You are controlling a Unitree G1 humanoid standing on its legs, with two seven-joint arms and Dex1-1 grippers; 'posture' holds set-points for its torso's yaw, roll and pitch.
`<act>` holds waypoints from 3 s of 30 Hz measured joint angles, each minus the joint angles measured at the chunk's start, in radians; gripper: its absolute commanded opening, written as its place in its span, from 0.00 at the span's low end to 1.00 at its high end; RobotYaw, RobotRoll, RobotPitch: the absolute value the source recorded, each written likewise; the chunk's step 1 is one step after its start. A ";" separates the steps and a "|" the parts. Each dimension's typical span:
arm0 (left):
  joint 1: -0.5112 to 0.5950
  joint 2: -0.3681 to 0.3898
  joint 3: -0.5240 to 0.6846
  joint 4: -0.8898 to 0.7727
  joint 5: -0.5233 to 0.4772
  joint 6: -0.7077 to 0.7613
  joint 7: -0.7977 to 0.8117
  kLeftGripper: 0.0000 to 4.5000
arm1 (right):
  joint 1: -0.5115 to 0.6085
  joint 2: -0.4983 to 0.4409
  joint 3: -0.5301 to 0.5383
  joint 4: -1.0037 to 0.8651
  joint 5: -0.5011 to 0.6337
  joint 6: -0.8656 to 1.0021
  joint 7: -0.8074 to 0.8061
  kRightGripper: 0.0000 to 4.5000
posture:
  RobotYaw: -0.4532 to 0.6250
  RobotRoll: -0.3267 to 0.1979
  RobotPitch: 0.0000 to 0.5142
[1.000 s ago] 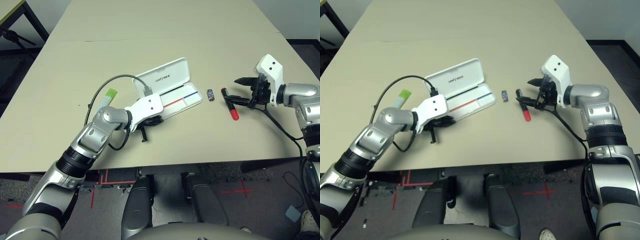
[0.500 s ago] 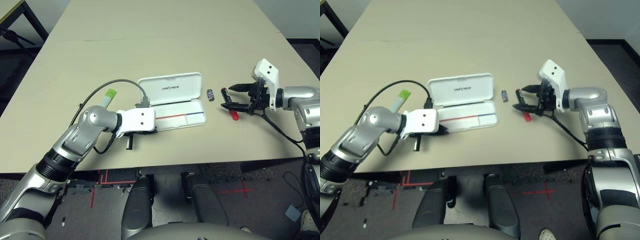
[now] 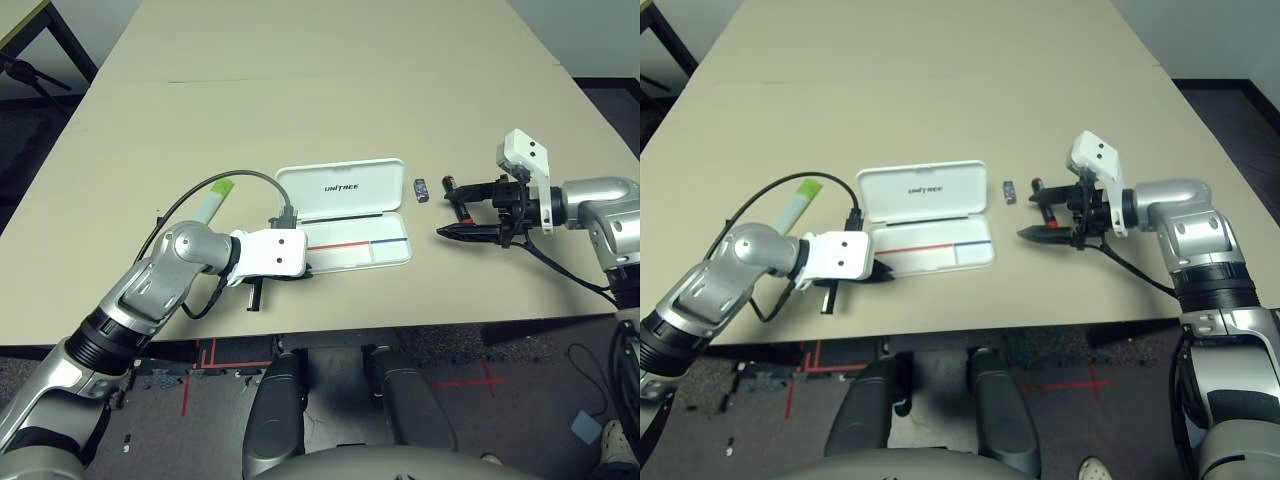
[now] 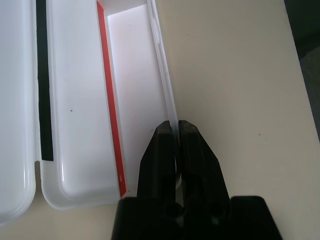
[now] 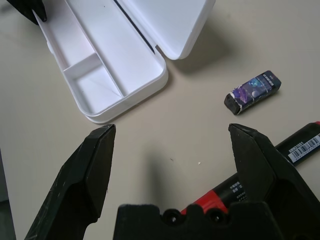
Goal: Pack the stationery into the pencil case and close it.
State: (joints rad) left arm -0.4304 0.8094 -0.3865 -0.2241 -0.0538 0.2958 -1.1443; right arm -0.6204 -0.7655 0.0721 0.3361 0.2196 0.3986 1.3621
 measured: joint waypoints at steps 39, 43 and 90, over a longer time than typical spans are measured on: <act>-0.026 0.124 0.281 -0.153 -0.242 0.145 -0.069 1.00 | 0.005 0.003 -0.096 -0.361 0.089 0.641 -0.503 1.00 | 0.39 0.62 0.39; -0.039 0.090 0.318 -0.154 -0.303 0.185 -0.042 1.00 | -0.001 0.006 -0.098 -0.377 0.093 0.740 -0.590 1.00 | 0.39 0.62 0.39; -0.067 0.079 0.371 -0.244 -0.411 0.303 0.064 1.00 | -0.116 0.142 -0.042 -0.109 0.032 0.784 -0.816 0.11 | 0.45 0.62 0.35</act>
State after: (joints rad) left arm -0.4970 0.8884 -0.0151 -0.4681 -0.4646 0.5989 -1.0803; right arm -0.7360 -0.6236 0.0299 0.2275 0.2516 1.1830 0.5458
